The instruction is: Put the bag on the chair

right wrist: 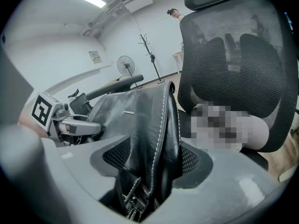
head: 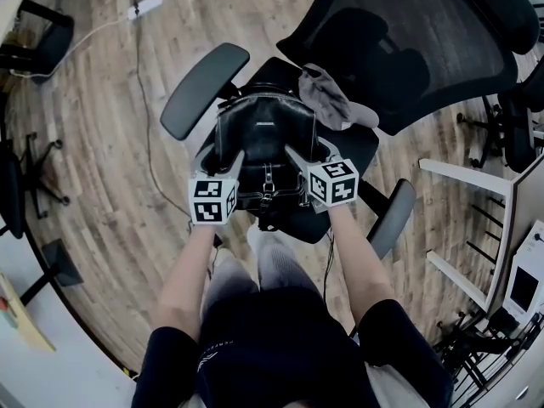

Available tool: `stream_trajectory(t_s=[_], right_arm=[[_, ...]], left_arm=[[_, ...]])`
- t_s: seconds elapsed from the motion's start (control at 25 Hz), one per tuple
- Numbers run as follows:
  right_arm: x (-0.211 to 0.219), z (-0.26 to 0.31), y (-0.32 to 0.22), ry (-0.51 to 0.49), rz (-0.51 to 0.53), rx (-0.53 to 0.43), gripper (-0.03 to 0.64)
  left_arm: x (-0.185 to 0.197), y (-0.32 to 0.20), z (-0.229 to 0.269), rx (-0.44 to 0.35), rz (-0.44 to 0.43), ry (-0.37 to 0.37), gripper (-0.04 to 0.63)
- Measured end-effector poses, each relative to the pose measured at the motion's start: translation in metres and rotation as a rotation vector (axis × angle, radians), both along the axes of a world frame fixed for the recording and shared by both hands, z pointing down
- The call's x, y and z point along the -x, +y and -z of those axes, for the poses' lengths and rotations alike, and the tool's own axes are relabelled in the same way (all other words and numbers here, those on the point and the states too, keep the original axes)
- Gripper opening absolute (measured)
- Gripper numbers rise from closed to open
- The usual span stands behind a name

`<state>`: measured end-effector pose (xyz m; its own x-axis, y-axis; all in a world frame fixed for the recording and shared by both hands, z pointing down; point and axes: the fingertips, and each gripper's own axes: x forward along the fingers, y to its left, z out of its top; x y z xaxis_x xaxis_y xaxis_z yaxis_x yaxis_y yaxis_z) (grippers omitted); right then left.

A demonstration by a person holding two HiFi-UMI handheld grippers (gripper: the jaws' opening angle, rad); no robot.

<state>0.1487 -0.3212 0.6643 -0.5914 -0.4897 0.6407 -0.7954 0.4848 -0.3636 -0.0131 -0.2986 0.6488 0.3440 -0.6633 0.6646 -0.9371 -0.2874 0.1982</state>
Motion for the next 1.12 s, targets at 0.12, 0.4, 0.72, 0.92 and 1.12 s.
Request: stream_trajectory(t_s=[0.12,0.4,0.72,0.92,1.12], right_arm=[[-0.003,0.002,-0.003,0.018,-0.031,0.002,0.304],[-0.018,0.022,-0.003,0.071,-0.115,-0.045,0.354],[-0.016,0.051,0.014,0.047,-0.184,-0.088,0.322],[-0.013,0.078,0.031,-0.003,-0.229,-0.121,0.245],[-0.013,0.105,0.046,-0.006,-0.235,-0.162,0.12]], left_arm=[[0.0,0.001,0.001,0.002,-0.005,-0.004,0.293],[0.004,0.004,0.012,-0.018,-0.002,0.014,0.32],[0.005,0.015,0.039,-0.05,-0.055,0.054,0.304],[0.008,0.03,0.07,-0.086,-0.08,0.1,0.209],[0.014,0.046,0.103,-0.141,-0.119,0.111,0.102]])
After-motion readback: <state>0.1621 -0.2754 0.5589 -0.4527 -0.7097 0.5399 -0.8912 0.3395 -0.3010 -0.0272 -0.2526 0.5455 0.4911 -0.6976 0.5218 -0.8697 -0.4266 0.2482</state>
